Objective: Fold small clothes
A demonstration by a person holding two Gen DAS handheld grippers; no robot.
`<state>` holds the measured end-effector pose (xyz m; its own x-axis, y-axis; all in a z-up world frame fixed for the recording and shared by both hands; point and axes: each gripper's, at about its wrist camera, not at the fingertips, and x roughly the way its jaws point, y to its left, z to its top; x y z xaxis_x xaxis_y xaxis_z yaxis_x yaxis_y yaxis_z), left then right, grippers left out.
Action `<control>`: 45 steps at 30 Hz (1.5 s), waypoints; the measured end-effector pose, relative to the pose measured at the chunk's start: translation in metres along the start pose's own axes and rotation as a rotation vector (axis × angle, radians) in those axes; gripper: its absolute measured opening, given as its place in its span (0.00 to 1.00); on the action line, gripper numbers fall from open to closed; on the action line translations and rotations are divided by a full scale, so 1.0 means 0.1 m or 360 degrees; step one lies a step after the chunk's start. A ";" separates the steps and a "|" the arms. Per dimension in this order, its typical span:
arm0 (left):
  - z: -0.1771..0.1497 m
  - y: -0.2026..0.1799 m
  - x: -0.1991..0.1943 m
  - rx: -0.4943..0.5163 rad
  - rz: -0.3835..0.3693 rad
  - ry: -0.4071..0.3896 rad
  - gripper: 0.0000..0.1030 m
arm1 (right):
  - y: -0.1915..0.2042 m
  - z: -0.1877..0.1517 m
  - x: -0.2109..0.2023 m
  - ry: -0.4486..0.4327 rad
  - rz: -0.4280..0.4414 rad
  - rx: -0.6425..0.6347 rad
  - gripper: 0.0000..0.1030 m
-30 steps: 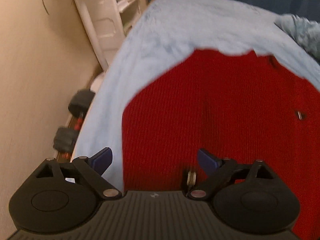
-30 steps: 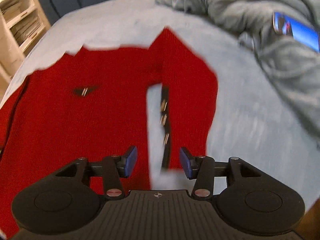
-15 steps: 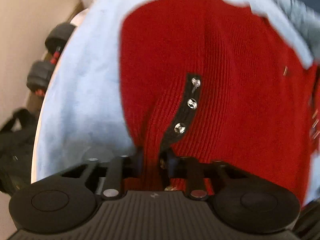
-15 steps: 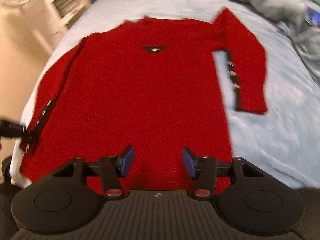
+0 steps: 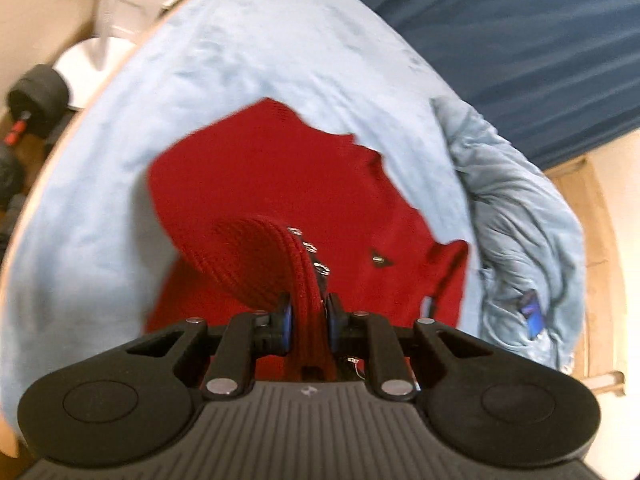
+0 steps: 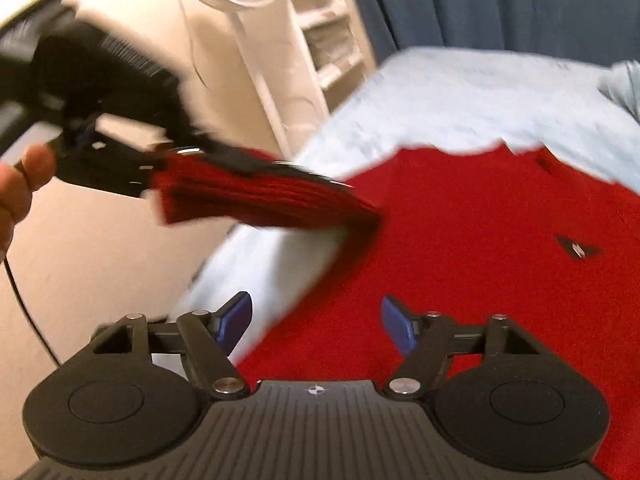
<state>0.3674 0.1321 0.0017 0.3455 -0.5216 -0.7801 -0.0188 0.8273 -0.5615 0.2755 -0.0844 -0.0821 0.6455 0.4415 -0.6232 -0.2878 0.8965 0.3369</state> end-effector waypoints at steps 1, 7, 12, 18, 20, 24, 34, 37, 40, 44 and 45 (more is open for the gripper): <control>-0.03 -0.09 0.05 0.0003 -0.0015 0.0013 0.18 | 0.08 0.07 0.04 -0.0050 0.0025 -0.0011 0.76; 0.07 -0.48 0.45 0.0070 -0.0077 -0.0015 0.18 | 0.07 0.34 0.12 -0.0368 -0.0032 0.0016 0.66; 0.36 -0.65 0.42 -0.0042 -0.0349 -0.0161 0.41 | -0.72 0.61 0.18 -0.0548 -0.0173 0.0116 0.11; 0.33 -0.50 0.37 -0.0062 -0.0215 -0.0384 0.88 | -2.07 0.78 0.01 -0.0540 -0.0421 0.0153 0.13; 0.28 -0.28 0.46 -0.0113 -0.0147 -0.0363 0.88 | -2.51 0.63 0.17 -0.0270 -0.0477 0.0234 0.23; 0.17 0.16 0.78 -0.0249 0.0047 -0.0252 0.88 | -3.00 0.19 0.42 0.0142 -0.0552 0.0628 0.54; 0.01 0.67 1.24 -0.0107 0.0410 -0.0189 0.88 | -3.46 0.21 0.65 -0.0085 -0.0657 0.1076 0.68; 0.17 0.65 1.53 0.0070 0.0522 -0.0157 0.88 | -3.37 0.29 0.74 -0.0033 -0.0772 0.0857 0.02; 0.32 0.58 1.87 0.0238 0.0615 -0.0120 0.88 | -3.24 0.40 0.69 -0.0062 -0.0804 0.0623 0.00; 0.49 0.62 2.26 0.0278 0.0744 -0.0072 0.88 | -3.15 0.62 0.72 -0.0041 -0.0784 0.0397 0.07; 0.51 0.64 2.33 0.0285 0.0765 -0.0063 0.88 | -3.20 0.67 0.78 -0.0017 -0.0726 0.0396 0.26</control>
<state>0.4946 0.0746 -0.2018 0.3727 -0.0682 -0.9254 -0.0246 0.9962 -0.0834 0.4655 -0.3396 -0.1917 0.6735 0.0062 -0.7391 0.2007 0.9609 0.1910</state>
